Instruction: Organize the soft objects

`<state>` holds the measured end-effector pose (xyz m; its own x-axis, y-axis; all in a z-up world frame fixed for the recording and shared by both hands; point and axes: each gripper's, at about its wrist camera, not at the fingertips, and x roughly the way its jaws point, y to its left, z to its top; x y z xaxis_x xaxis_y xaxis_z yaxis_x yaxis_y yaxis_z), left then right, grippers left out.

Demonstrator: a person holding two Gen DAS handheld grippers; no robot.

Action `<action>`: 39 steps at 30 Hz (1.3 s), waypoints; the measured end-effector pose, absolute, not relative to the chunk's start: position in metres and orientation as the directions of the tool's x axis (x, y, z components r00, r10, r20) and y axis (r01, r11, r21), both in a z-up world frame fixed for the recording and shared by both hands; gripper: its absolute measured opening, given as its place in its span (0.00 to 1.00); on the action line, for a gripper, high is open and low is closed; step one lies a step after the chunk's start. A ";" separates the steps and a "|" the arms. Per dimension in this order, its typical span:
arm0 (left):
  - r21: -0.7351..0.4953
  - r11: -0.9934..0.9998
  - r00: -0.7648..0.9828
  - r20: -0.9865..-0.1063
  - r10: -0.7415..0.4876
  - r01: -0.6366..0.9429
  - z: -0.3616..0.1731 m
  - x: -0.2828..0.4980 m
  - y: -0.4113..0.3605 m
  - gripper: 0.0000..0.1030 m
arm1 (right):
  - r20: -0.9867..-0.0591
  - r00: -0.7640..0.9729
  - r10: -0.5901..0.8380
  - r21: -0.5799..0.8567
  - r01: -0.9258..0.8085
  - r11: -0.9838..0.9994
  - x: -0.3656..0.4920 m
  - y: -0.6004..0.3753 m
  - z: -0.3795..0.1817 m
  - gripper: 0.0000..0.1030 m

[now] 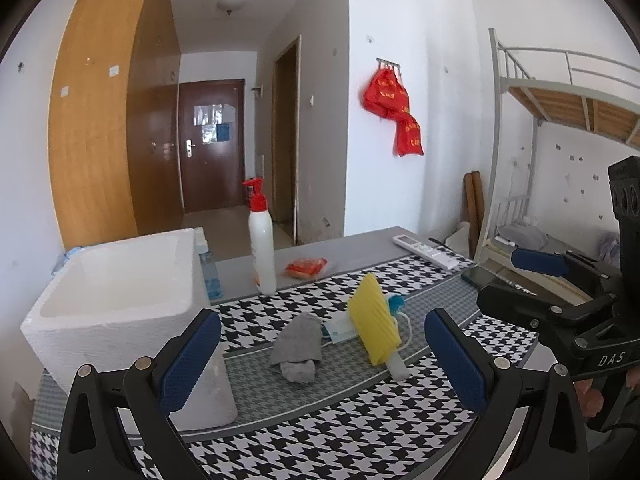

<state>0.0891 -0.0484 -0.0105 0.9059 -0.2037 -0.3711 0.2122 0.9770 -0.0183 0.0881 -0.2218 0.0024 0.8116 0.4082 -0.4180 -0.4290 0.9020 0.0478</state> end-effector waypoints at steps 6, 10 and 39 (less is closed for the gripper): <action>-0.017 0.976 0.896 -0.394 -0.206 0.217 -0.017 0.098 -0.053 0.99 | -0.425 0.815 0.395 0.055 -0.412 0.909 0.093 -0.228 0.000 0.98; -0.016 0.975 0.889 -0.407 -0.210 0.223 -0.020 0.104 -0.055 0.99 | -0.431 0.813 0.391 0.060 -0.406 0.912 0.097 -0.232 -0.003 0.98; 0.023 0.983 0.856 -0.497 -0.145 0.180 -0.045 0.151 -0.066 0.99 | -0.493 0.779 0.388 0.085 -0.400 0.912 0.132 -0.240 -0.025 0.98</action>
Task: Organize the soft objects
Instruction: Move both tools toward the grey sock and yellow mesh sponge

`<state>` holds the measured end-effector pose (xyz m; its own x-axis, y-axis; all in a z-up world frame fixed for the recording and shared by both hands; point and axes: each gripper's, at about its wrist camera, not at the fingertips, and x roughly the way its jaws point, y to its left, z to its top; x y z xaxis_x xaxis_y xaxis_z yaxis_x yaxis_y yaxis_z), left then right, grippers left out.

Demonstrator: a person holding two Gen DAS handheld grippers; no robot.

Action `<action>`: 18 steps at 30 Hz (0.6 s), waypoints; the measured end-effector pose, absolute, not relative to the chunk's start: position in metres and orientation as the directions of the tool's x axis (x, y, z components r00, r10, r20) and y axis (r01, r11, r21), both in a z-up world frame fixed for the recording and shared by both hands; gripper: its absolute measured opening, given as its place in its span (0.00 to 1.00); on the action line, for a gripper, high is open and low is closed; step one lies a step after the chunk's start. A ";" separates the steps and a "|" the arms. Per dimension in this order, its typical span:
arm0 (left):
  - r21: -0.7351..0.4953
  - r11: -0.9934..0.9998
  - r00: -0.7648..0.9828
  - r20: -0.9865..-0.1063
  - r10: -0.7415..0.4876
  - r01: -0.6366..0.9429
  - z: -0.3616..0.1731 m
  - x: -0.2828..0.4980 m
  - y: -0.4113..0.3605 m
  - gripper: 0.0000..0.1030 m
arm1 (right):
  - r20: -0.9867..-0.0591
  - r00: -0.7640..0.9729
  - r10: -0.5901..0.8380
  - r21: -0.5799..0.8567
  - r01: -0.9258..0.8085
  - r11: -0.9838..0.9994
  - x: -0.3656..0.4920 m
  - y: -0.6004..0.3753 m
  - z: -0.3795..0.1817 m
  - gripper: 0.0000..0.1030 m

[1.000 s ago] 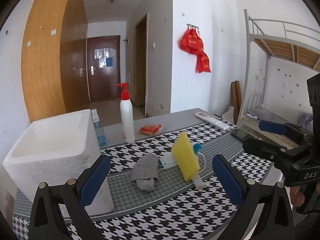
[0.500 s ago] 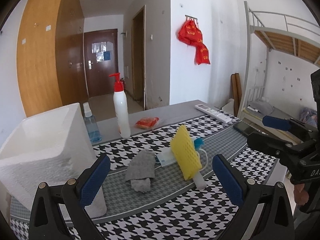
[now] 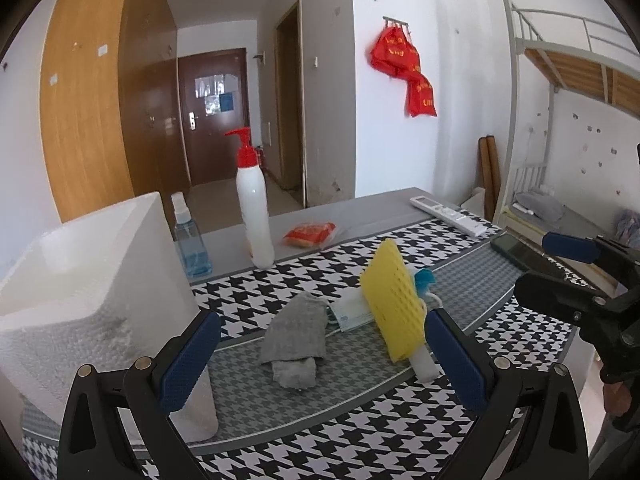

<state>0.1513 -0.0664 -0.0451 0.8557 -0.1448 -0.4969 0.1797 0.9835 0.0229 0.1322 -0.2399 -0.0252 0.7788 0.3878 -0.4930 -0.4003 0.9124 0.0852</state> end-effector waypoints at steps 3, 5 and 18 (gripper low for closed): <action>0.031 0.985 0.850 -0.509 -0.132 0.171 -0.049 0.156 -0.068 0.99 | -0.496 0.773 0.396 0.094 -0.406 0.909 0.136 -0.240 -0.027 0.98; 0.035 0.985 0.849 -0.513 -0.128 0.169 -0.051 0.159 -0.068 0.99 | -0.500 0.770 0.396 0.094 -0.406 0.909 0.138 -0.240 -0.029 0.98; 0.037 0.986 0.819 -0.562 -0.115 0.163 -0.065 0.180 -0.066 0.99 | -0.534 0.737 0.414 0.118 -0.420 0.900 0.155 -0.233 -0.043 0.98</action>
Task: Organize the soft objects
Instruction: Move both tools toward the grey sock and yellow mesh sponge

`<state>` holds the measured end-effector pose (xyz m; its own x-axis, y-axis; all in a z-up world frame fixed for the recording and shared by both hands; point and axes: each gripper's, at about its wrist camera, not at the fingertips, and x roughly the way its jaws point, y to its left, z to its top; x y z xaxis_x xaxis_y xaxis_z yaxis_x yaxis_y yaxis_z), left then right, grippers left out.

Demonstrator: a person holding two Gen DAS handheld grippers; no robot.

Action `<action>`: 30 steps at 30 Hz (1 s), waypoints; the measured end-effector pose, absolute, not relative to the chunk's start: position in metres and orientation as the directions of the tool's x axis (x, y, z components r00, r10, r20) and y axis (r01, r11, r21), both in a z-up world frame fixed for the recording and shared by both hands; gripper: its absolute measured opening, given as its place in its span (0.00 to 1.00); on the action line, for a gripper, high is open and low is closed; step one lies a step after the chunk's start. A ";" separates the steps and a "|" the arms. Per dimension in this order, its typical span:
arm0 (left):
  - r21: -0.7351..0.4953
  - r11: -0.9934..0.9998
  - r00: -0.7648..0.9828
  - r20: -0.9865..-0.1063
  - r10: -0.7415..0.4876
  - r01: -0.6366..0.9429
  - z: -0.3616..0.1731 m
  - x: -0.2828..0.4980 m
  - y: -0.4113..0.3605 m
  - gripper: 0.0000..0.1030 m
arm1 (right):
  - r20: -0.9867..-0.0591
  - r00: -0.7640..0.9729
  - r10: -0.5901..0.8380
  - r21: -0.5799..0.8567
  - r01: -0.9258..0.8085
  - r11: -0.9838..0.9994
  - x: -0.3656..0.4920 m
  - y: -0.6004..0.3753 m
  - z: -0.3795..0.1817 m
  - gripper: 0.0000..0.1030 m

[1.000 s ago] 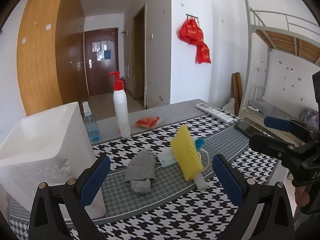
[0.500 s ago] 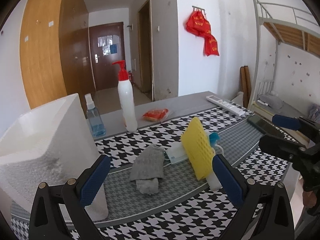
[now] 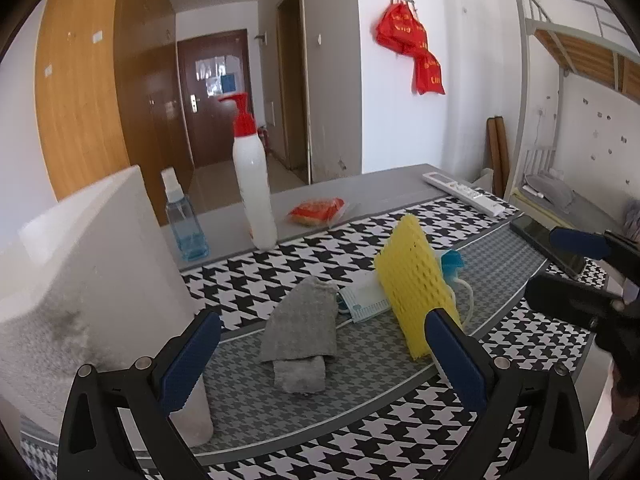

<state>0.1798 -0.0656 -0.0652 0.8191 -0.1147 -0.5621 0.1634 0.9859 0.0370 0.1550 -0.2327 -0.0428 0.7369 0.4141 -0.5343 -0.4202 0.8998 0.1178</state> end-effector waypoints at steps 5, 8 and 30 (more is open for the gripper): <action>0.047 0.983 0.805 -0.581 -0.119 0.179 -0.071 0.187 -0.072 0.99 | -0.541 0.730 0.418 0.129 -0.418 0.899 0.160 -0.233 -0.047 0.98; 0.035 0.983 0.791 -0.599 -0.124 0.181 -0.075 0.192 -0.073 0.99 | -0.549 0.725 0.416 0.129 -0.418 0.899 0.163 -0.232 -0.050 0.98; 0.018 0.990 0.749 -0.655 -0.095 0.141 -0.097 0.214 -0.069 0.88 | -0.575 0.684 0.448 0.148 -0.452 0.880 0.173 -0.224 -0.061 0.98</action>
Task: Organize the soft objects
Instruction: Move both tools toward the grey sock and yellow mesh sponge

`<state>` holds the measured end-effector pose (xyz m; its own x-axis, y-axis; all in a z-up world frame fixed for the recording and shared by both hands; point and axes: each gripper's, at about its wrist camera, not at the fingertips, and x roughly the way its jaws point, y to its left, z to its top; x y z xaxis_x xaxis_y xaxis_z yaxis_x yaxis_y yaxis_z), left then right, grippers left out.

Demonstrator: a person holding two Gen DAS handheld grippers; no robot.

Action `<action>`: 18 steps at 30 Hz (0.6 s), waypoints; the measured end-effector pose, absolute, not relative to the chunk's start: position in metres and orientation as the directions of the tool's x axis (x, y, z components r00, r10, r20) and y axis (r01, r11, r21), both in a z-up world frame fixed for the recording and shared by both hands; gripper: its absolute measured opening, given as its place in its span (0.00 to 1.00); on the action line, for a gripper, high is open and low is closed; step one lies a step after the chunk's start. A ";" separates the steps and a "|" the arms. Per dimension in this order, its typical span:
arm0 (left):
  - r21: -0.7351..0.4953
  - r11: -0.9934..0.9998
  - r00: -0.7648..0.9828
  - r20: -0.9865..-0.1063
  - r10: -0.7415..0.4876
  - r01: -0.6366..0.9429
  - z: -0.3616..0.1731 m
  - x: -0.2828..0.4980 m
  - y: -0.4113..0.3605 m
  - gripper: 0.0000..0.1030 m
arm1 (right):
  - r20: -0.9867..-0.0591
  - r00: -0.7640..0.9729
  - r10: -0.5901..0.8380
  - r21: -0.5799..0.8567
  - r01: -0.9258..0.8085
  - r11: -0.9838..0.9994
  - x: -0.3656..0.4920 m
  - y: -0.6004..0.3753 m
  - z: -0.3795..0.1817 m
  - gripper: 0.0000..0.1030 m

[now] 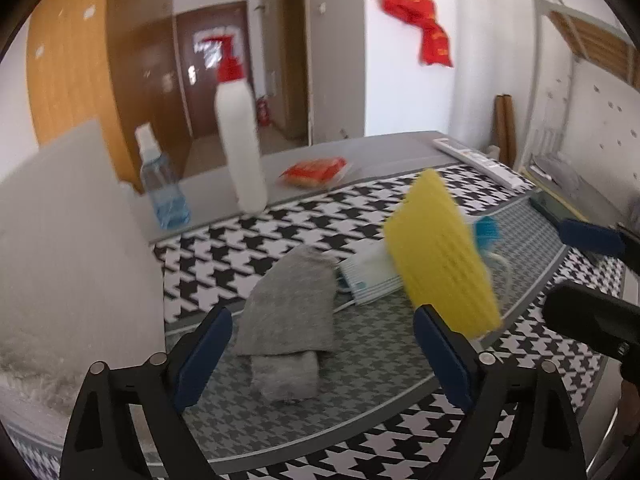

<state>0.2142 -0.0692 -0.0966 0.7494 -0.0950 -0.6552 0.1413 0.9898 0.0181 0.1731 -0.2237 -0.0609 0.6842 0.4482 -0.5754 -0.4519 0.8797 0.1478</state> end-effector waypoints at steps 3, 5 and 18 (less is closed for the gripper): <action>0.018 0.992 0.739 -0.669 -0.081 0.125 -0.101 0.218 -0.066 0.86 | -0.579 0.679 0.450 0.145 -0.458 0.877 0.174 -0.222 -0.062 0.98; 0.017 0.991 0.731 -0.677 -0.083 0.129 -0.104 0.219 -0.066 0.84 | -0.582 0.675 0.454 0.146 -0.462 0.875 0.175 -0.221 -0.064 0.98; -0.010 0.992 0.690 -0.717 -0.097 0.129 -0.116 0.228 -0.060 0.63 | -0.601 0.645 0.472 0.149 -0.489 0.859 0.183 -0.209 -0.069 0.73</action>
